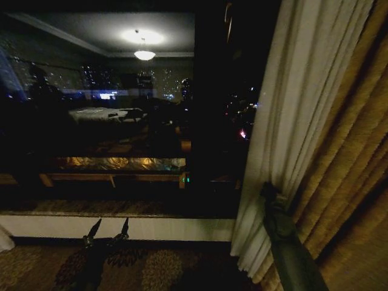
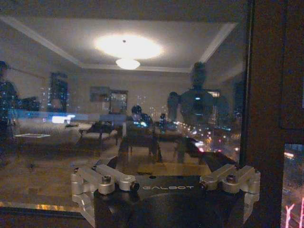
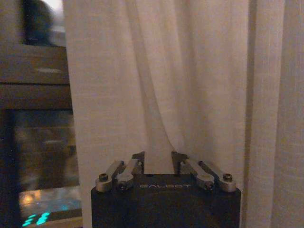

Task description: Open the curtains by pulling them apart, changing their state from closed to fully open.

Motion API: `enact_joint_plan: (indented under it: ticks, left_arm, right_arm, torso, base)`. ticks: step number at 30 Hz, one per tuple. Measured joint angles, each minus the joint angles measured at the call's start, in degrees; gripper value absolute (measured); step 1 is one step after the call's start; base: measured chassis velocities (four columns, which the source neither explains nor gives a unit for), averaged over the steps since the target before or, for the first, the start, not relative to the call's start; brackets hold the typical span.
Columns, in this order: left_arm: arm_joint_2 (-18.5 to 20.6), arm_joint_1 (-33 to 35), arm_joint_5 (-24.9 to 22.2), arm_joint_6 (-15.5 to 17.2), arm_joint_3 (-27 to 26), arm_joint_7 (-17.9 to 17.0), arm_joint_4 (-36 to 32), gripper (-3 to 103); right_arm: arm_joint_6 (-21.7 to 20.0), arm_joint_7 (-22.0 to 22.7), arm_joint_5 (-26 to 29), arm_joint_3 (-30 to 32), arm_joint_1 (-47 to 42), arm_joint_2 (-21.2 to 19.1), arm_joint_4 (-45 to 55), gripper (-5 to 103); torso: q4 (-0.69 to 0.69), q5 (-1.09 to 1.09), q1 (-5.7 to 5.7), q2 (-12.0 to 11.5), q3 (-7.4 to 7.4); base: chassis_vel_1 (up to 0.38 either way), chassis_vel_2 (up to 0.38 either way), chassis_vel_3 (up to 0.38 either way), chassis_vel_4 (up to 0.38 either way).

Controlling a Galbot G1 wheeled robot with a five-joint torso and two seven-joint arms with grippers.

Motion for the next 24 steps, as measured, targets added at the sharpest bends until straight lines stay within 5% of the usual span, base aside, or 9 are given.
enact_joint_plan:
  ticks: [3,9,17,24]
  left_arm:
    - [0.0,-0.4,0.0,0.2,0.0,0.0,0.0,100]
    - [0.0,-1.2,-0.3,1.5,0.1,-0.1,-0.2,100]
    - [0.0,-2.6,-2.0,5.2,0.2,-0.3,-0.5,100]
    - [0.0,-2.5,-2.2,5.6,0.3,-0.2,-0.5,100]
  right_arm:
    - [-1.2,-1.6,0.0,-1.2,-5.1,-0.5,6.2,48]
    - [-2.5,-2.7,-0.9,-2.8,-11.6,0.5,13.8,64]
    - [-0.3,-5.3,-12.1,-4.5,-16.1,2.6,18.2,96]
    - [0.8,-5.2,-16.3,-4.5,-15.5,3.0,16.3,100]
  torso:
    - [0.0,0.0,0.0,0.0,0.0]
    - [0.0,0.0,0.0,0.0,0.0]
    - [0.0,-0.01,0.0,0.0,-0.01]
    - [0.0,0.01,0.0,0.0,0.0]
  base:
    - [0.0,0.0,0.0,0.0]
    - [0.0,0.0,0.0,0.0]
    - [0.0,0.0,0.0,0.0]
    - [0.007,0.008,-0.012,-0.016]
